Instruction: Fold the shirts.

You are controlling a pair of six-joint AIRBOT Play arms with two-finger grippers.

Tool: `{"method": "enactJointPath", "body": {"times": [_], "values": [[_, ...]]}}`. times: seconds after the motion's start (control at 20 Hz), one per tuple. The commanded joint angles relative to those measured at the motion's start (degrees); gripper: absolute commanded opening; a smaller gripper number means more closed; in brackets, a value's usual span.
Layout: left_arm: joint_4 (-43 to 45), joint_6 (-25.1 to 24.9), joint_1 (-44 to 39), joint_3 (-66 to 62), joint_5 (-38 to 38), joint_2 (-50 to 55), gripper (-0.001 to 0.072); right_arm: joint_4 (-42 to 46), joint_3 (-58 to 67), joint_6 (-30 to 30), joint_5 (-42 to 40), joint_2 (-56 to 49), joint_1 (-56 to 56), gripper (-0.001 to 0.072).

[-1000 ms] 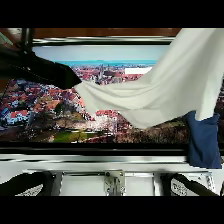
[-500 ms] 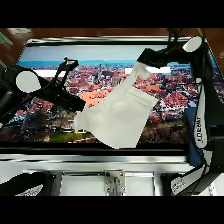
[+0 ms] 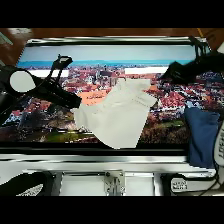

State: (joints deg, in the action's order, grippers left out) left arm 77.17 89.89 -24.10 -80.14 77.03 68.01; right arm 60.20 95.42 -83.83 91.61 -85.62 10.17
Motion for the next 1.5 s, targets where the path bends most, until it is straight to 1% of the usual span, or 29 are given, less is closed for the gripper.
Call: {"method": "enactJointPath", "body": {"times": [0.0,0.1,0.2,0.3,0.4,0.55,0.6,0.65,0.7,0.75,0.8,0.9,1.0,1.1,1.25,1.3,1.35,1.4,1.45], "values": [[0.0,-1.8,1.9,0.0,-0.3,-2.2,0.0029,2.7,-29.0,-0.6,0.0,17.2,2.6,0.0629],[0.0,-2.4,2.4,0.0,-0.7,-3.6,0.0029,-0.4,-50.0,-1.9,-6.8,28.8,1.7,0.0629],[0.0,-2.4,2.4,0.0,-1.7,-4.7,0.0029,-7.5,-66.1,-5.0,-13.5,37.3,0.7,0.063],[0.0,-2.4,2.4,0.0,-2.1,-5.3,0.0029,-12.4,-76.7,-7.3,-20.1,41.6,-2.4,0.0629],[0.0,-2.4,2.4,0.0,-2.1,-5.3,0.0029,-15.5,-81.9,-8.7,-25.7,41.9,-7.0,0.0629],[0.0,-2.5,2.4,0.0,-2.0,-5.5,0.0029,-16.6,-82.9,-13.6,-34.9,41.8,-14.8,0.0627],[0.0,-2.6,2.4,0.0,-2.0,-5.5,0.0029,-16.1,-82.9,-16.0,-38.1,41.8,-16.8,0.0608],[0.0,-3.3,2.4,0.0,-2.0,-5.5,0.0029,-15.7,-82.9,-18.0,-40.5,41.2,-18.2,0.055],[0.0,-3.4,2.4,0.0,-2.1,-5.5,0.0029,-16.6,-82.9,-18.2,-42.5,39.8,-19.4,0.055],[0.0,-3.7,2.4,0.0,-2.1,-5.5,0.0029,-18.3,-82.9,-17.4,-44.0,37.9,-20.6,0.055],[0.0,-3.7,2.4,0.0,-2.1,-5.5,0.0029,-21.1,-82.9,-15.1,-45.9,35.6,-21.8,0.0551],[0.0,-3.7,2.4,0.0,-2.1,-5.5,0.0029,-29.8,-82.9,-8.4,-49.7,31.2,-24.0,0.055],[0.0,-3.7,2.4,0.0,-2.1,-5.5,0.0029,-36.1,-82.9,-4.3,-52.7,27.7,-25.8,0.0551],[0.0,-3.7,2.4,0.0,-2.1,-5.5,0.0029,-37.0,-82.6,-4.0,-54.6,25.0,-26.4,0.0551],[0.0,-3.7,2.4,0.0,-2.1,-5.5,0.0028,-37.8,-81.3,-3.0,-54.5,22.1,-26.4,0.0548],[0.0,-3.7,2.4,0.0,-2.1,-5.5,0.0029,-37.9,-80.8,-2.9,-54.6,21.4,-26.4,0.0445],[0.0,-3.7,2.4,0.0,-2.1,-5.5,0.0029,-37.9,-80.4,-2.8,-54.6,21.1,-26.4,0.0245],[0.0,-3.7,2.4,0.0,-2.1,-5.5,0.0029,-37.9,-79.5,-2.3,-54.2,21.1,-26.4,0.0103],[0.3,-3.7,2.4,0.0,-2.3,-5.6,0.0029,-37.8,-78.1,0.1,-53.1,21.1,-26.3,0.0067]]}}
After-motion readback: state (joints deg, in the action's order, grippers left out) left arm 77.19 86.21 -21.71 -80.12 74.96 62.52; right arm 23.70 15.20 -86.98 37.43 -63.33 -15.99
